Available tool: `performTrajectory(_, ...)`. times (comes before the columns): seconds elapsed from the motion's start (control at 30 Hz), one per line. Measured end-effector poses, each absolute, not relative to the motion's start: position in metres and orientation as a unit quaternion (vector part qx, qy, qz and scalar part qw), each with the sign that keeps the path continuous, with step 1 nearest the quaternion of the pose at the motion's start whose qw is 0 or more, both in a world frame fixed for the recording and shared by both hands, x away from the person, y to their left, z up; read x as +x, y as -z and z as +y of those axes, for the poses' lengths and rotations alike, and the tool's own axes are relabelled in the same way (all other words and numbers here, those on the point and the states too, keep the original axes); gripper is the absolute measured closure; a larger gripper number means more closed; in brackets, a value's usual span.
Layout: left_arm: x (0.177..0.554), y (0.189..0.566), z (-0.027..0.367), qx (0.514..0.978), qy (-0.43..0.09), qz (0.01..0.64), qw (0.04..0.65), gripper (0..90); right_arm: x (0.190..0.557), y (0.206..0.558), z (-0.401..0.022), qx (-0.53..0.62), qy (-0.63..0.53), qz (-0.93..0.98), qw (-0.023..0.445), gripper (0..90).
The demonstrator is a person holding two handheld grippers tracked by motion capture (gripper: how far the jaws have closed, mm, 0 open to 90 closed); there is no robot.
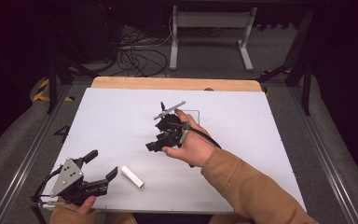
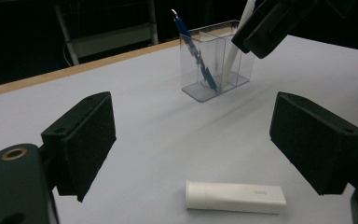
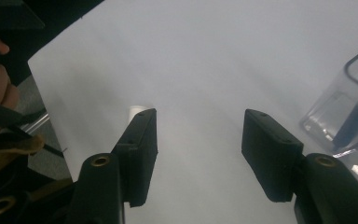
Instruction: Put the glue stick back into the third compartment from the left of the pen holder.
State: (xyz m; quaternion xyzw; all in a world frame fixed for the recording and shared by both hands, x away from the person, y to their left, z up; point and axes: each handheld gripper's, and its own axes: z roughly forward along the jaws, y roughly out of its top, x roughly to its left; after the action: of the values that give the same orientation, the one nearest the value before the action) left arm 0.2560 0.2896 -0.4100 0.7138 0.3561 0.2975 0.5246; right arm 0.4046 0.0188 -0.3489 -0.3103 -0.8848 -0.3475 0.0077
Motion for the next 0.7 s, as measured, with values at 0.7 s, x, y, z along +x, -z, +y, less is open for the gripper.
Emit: performTrajectory(0.7, 0.256, 0.41, 0.29, 0.713, -0.296, 0.356, 0.526, 15.1, 0.404, 0.371, 0.042, -0.311, 0.27, -0.909, 0.063, 44.3)
